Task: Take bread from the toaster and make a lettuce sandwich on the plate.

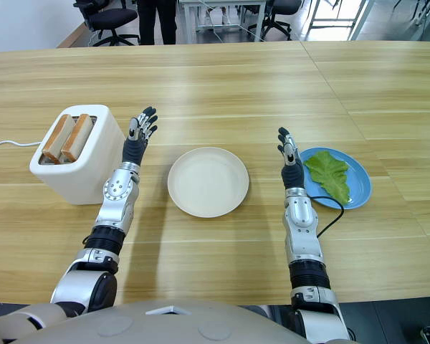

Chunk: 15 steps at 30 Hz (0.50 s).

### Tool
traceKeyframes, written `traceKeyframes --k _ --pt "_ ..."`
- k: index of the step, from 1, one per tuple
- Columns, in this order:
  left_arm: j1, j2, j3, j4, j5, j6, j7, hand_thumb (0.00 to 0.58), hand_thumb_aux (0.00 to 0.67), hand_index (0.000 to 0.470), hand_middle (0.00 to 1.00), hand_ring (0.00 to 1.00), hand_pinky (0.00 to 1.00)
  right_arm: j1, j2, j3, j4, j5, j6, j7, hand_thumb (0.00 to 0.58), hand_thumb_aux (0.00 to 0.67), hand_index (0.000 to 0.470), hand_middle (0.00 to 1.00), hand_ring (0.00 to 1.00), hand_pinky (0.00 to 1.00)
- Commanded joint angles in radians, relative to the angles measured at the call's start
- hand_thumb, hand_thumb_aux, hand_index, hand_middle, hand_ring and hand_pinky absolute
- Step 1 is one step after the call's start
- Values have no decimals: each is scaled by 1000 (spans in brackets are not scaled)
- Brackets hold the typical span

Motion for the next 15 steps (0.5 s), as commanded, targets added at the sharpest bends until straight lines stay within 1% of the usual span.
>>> traceKeyframes --k 1,12,13,15 --pt "9 1 -2 -5 3 12 3 0 0 0 0 0 0 6 5 3 -14 16 15 6 0 0 0 0 0 0" --pt "9 3 -11 3 16 13 3 0 0 0 0 0 0 11 4 6 -23 22 22 10 0 0 0 0 0 0" --pt "17 5 -15 -25 21 20 4 0 0 0 0 0 0 11 5 6 -22 22 22 10 0 0 0 0 0 0" --pt "49 19 -30 -168 33 44 -3 0 0 0 0 0 0 15 7 7 -26 21 24 9 0 0 0 0 0 0"
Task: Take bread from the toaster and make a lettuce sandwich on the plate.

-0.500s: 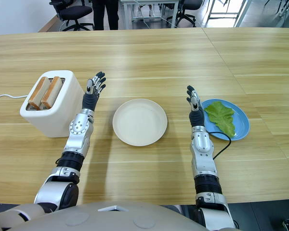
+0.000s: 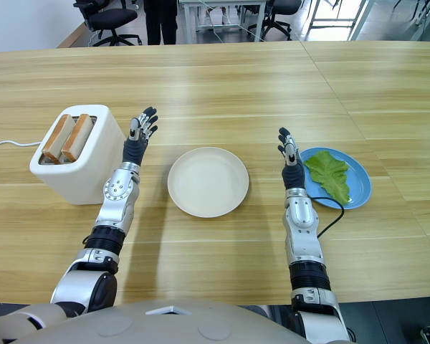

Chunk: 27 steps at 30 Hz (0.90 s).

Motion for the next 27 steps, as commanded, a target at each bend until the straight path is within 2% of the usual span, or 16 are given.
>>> traceKeyframes --k 1,4,6,10,12,14,17,21,27 --pt "63 30 -26 -266 28 61 -11 0 0 0 0 0 0 10 5 6 -3 5 17 2 0 0 0 0 0 0" --pt "108 93 3 -628 1 182 -33 0 0 0 0 0 0 5 8 9 7 5 18 7 0 0 0 0 0 0" --pt "116 138 28 -780 -1 261 -36 0 0 0 0 0 0 4 9 9 9 4 19 10 0 0 0 0 0 0" --pt "98 357 214 -1017 8 431 -77 0 0 0 0 0 0 6 10 9 8 3 21 12 0 0 0 0 0 0" --pt "101 484 302 -1009 82 495 -85 0 0 0 0 0 0 10 15 10 7 0 21 8 0 0 0 0 0 0" --pt "156 624 348 -953 256 532 -74 0 0 0 0 0 0 7 26 15 5 1 24 5 0 0 0 0 0 0" --pt "252 793 302 -780 537 580 -18 0 0 0 0 0 0 -9 45 25 -1 -2 29 1 0 0 0 0 0 0" --pt "304 843 228 -588 664 651 9 0 0 0 0 0 0 -22 49 29 -6 -5 34 -1 0 0 0 0 0 0" --pt "337 837 155 -525 746 722 -12 0 0 0 0 0 0 -11 28 21 -18 9 38 5 0 0 0 0 0 0"
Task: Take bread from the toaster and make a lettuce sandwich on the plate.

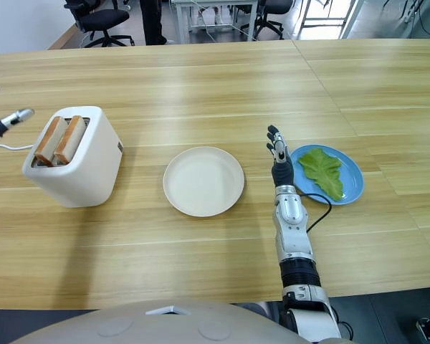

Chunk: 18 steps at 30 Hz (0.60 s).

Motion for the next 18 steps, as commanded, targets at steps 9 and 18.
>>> traceKeyframes --k 9,18 --pt "22 -37 -115 46 44 23 -21 0 0 0 0 0 0 15 -9 -5 -11 8 19 -2 0 0 0 0 0 0" --pt "34 -47 -174 95 75 34 -16 0 0 0 0 0 0 20 -15 -7 -20 10 28 1 0 0 0 0 0 0"
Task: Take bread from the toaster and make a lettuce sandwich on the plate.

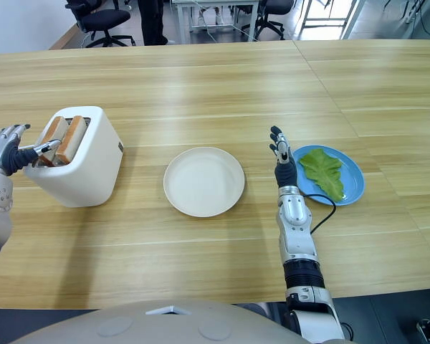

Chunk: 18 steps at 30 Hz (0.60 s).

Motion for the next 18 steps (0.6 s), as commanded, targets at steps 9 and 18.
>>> traceKeyframes --k 9,18 --pt "32 -4 -42 95 16 34 -10 0 0 0 0 0 0 15 -10 -3 -34 10 31 4 0 0 0 0 0 0" --pt "29 -6 -61 64 35 31 8 0 0 0 0 0 0 20 -11 -3 -46 10 39 5 0 0 0 0 0 0"
